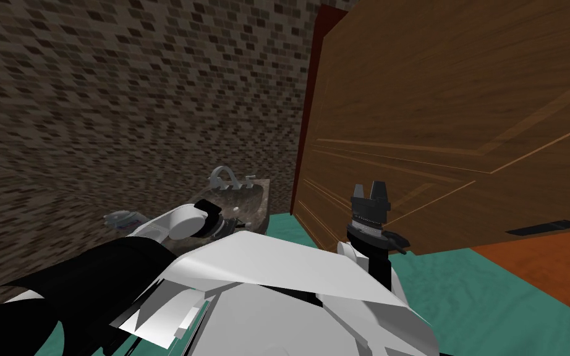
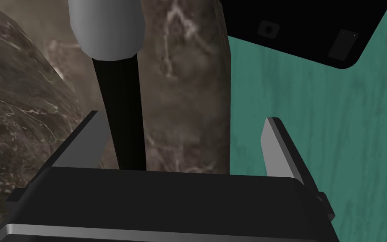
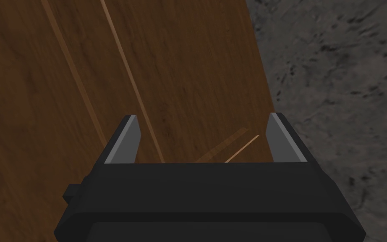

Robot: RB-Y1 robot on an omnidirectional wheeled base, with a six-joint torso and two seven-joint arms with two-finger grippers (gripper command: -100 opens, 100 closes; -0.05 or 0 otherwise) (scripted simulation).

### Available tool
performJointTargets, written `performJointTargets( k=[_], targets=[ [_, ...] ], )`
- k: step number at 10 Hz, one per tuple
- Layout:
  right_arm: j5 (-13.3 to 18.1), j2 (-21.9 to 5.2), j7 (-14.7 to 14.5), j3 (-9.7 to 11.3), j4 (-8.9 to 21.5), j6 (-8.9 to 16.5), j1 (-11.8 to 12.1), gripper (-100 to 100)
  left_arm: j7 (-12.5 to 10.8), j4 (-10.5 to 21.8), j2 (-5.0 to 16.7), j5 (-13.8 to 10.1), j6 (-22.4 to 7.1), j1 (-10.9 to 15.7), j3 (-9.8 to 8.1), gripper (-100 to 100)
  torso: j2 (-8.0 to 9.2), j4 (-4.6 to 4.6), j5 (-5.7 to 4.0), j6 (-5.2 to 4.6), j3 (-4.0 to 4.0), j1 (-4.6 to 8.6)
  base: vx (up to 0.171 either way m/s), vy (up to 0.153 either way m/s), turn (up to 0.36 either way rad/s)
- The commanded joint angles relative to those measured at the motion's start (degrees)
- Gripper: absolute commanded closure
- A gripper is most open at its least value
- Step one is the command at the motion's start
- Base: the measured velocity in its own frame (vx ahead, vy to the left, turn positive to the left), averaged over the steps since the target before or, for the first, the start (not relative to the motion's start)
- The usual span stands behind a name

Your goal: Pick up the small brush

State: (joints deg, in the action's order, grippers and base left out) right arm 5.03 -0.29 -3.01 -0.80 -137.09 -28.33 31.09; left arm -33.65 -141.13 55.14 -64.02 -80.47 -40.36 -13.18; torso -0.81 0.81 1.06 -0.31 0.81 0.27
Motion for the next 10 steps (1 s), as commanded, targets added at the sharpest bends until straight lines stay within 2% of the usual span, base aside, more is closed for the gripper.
performJointTargets(
  k=[1, 6, 7, 8, 9, 10],
  targets=[
    [0.0, 0.0, 0.0, 0.0, 0.0, 0.0, 0.0, 0, -0.68, -1.49, 1.36, -2.45, -1.38, 0.05, -0.84, -100, 0.0, 0.0, 0.0, 0.0, 0.0, 0.0, 0.036, -0.002, -0.054],
    [0.0, 0.0, 0.0, 0.0, 0.0, 0.0, 0.0, 0, -1.58, -7.82, 3.14, -5.46, -3.14, 0.07, -1.98, -100, 0.07, -0.01, 0.0, 0.01, -0.04, 0.0, 0.022, 0.002, -0.026],
    [0.0, 0.0, 0.0, 0.0, 0.0, 0.0, 0.0, 0, -1.64, -8.7, 3.25, -5.63, -3.24, 0.07, -2.05, -100, 0.1, -0.02, 0.0, 0.01, -0.06, 0.0, 0.005, 0.001, -0.007],
    [0.0, 0.0, 0.0, 0.0, 0.0, 0.0, 0.0, 0, -1.67, -8.18, 3.04, -5.31, -3.15, -0.21, -2.0, -100, 0.12, -0.03, 0.0, 0.02, -0.07, 0.0, 0.0, 0.0, 0.0],
    [0.0, 0.0, 0.0, 0.0, 0.0, 0.0, 0.0, 0, -1.63, -8.3, 3.02, -5.29, -3.14, -0.28, -2.0, 0, 0.13, -0.03, 0.01, 0.01, -0.07, -0.01, 0.0, 0.0, 0.0],
    [0.0, 0.0, 0.0, 0.0, 0.0, 0.0, 0.0, 0, -0.49, -6.58, 2.53, -4.04, -2.12, 0.19, -1.29, -100, 0.14, -0.03, 0.01, 0.01, -0.08, -0.01, -0.053, -0.022, -0.049]
  ],
)
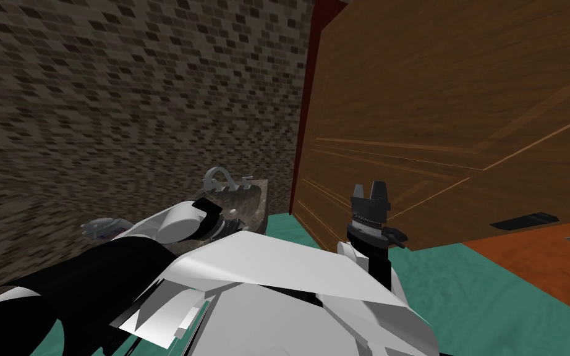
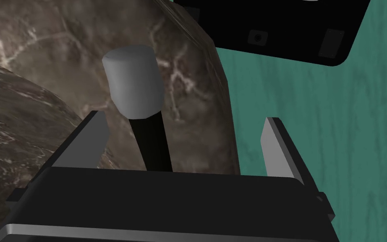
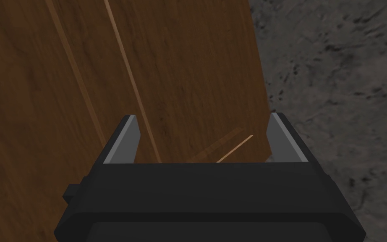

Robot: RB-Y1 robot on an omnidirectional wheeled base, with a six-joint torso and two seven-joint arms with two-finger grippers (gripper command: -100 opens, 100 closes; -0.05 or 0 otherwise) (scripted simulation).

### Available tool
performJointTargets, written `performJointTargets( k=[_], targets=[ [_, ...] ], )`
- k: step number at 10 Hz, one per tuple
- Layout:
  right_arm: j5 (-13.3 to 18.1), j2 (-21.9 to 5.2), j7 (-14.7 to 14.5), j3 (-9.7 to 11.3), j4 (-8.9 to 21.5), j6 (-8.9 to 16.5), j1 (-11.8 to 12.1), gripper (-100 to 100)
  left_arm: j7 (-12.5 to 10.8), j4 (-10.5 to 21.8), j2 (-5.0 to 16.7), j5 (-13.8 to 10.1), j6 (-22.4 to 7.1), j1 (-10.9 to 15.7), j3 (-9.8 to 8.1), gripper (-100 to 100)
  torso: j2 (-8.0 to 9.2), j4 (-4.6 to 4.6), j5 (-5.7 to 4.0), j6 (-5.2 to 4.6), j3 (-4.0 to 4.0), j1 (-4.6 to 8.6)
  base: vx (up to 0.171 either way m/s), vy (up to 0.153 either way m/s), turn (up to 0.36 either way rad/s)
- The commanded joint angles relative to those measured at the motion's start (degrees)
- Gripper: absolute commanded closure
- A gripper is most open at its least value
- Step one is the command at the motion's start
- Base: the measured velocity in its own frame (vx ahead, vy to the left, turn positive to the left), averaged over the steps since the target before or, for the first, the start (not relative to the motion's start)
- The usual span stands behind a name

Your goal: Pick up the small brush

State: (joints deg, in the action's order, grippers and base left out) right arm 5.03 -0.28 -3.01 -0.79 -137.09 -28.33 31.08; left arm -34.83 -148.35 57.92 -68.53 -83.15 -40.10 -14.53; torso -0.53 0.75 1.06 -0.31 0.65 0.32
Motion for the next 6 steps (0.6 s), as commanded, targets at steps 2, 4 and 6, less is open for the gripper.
performJointTargets(
  k=[2, 4, 6],
  targets=[
    [0.0, 0.0, 0.0, 0.0, 0.0, 0.0, 0.0, 0, 2.1, 2.76, -0.88, 2.04, 1.83, 0.51, 0.95, -100, 0.19, -0.05, -0.02, 0.01, -0.11, 0.06, -0.104, -0.041, -0.049],
    [0.0, 0.0, 0.0, 0.0, 0.0, 0.0, 0.0, 0, 1.9, 2.17, -0.87, 1.9, 1.68, 0.03, 0.75, 100, 0.1, -0.03, -0.02, 0.03, -0.08, 0.04, -0.02, -0.01, -0.001],
    [0.0, 0.0, 0.0, -0.01, 0.0, 0.0, 0.01, 0, 1.82, 2.17, -0.89, 1.91, 1.79, 0.11, 0.62, 100, 0.05, 0.04, 0.06, 0.04, -0.02, -0.03, -0.002, 0.0, 0.007]
  ],
)
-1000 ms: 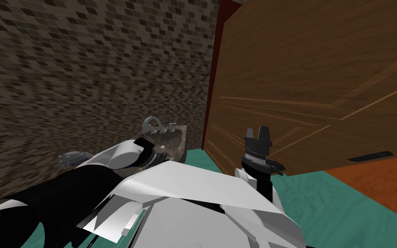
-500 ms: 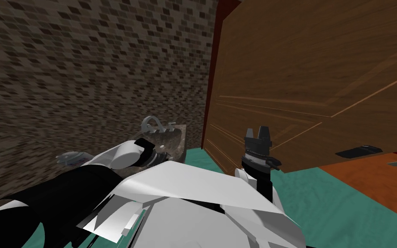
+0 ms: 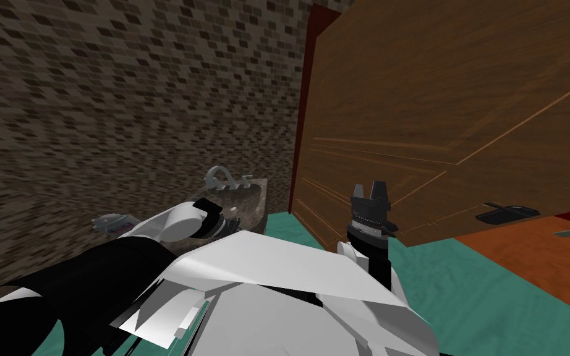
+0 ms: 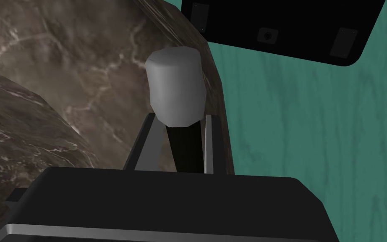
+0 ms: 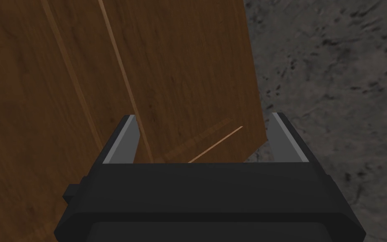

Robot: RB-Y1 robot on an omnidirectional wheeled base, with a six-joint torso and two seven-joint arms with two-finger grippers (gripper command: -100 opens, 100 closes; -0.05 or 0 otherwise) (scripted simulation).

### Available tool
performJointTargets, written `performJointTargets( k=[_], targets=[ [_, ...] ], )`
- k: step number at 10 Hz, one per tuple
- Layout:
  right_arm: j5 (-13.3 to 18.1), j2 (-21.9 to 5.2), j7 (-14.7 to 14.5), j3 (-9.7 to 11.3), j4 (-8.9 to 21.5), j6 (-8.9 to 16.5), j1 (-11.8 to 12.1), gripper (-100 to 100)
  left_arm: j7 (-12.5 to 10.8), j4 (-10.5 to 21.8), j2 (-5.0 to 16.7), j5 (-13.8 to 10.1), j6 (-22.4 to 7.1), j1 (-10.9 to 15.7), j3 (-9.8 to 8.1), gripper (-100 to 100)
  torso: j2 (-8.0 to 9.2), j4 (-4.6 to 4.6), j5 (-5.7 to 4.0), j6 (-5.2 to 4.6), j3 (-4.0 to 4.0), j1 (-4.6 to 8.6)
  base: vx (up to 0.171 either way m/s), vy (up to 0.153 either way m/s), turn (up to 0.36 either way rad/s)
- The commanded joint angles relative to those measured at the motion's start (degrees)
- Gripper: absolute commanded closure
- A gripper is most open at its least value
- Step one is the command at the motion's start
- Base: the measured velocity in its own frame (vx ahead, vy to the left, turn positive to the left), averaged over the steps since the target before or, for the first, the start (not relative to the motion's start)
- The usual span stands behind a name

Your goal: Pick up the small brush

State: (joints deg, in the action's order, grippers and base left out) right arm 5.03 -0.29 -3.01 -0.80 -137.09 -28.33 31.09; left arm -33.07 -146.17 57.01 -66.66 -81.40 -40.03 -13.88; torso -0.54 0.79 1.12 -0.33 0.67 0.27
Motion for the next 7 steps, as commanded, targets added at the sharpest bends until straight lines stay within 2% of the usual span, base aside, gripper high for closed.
performJointTargets(
  k=[1, 2, 3, 4, 5, 6, 7],
  targets=[
    [0.0, 0.0, 0.0, 0.0, 0.0, 0.0, 0.0, 0, 0.0, 0.0, 0.0, 0.0, 0.0, 0.0, 0.0, 100, 0.0, 0.0, 0.0, 0.0, 0.0, 0.0, 0.0, 0.0, 0.0],
    [0.0, 0.0, 0.0, 0.0, 0.0, 0.0, 0.0, 0, -0.02, 0.01, -0.01, 0.0, 0.0, 0.0, 0.0, 100, -0.02, 0.01, 0.0, 0.0, 0.01, 0.0, 0.0, 0.0, 0.0],
    [0.0, 0.0, 0.0, 0.0, 0.0, 0.0, 0.0, 0, -0.03, 0.02, -0.01, 0.0, 0.0, -0.01, 0.0, 0, -0.03, 0.01, 0.0, -0.01, 0.02, 0.0, 0.0, 0.0, 0.0],
    [0.0, 0.0, 0.0, 0.0, 0.0, 0.0, 0.0, 0, -1.36, -1.97, 0.78, -1.72, -1.44, -0.26, -0.77, 100, -0.03, 0.01, 0.0, -0.01, 0.02, -0.01, 0.077, 0.021, 0.074],
    [0.0, 0.0, 0.0, -0.01, 0.0, 0.0, 0.01, 0, -1.93, -2.82, 1.03, -2.34, -1.95, -0.49, -1.13, 100, -0.24, 0.04, -0.01, 0.0, 0.13, -0.04, 0.111, 0.046, 0.058],
    [0.0, -0.01, 0.0, -0.01, 0.0, 0.0, 0.01, 0, -1.57, -2.07, 0.83, -1.67, -1.47, 0.01, -0.48, 100, -0.4, 0.08, 0.01, -0.03, 0.23, -0.13, 0.045, 0.022, 0.003],
    [0.0, 0.0, 0.0, 0.0, 0.0, 0.0, 0.01, 0, -1.78, -2.19, 0.86, -1.76, -1.64, 0.03, -0.5, 0, -0.29, 0.07, 0.02, -0.04, 0.18, -0.1, 0.007, 0.003, -0.003]
  ],
)
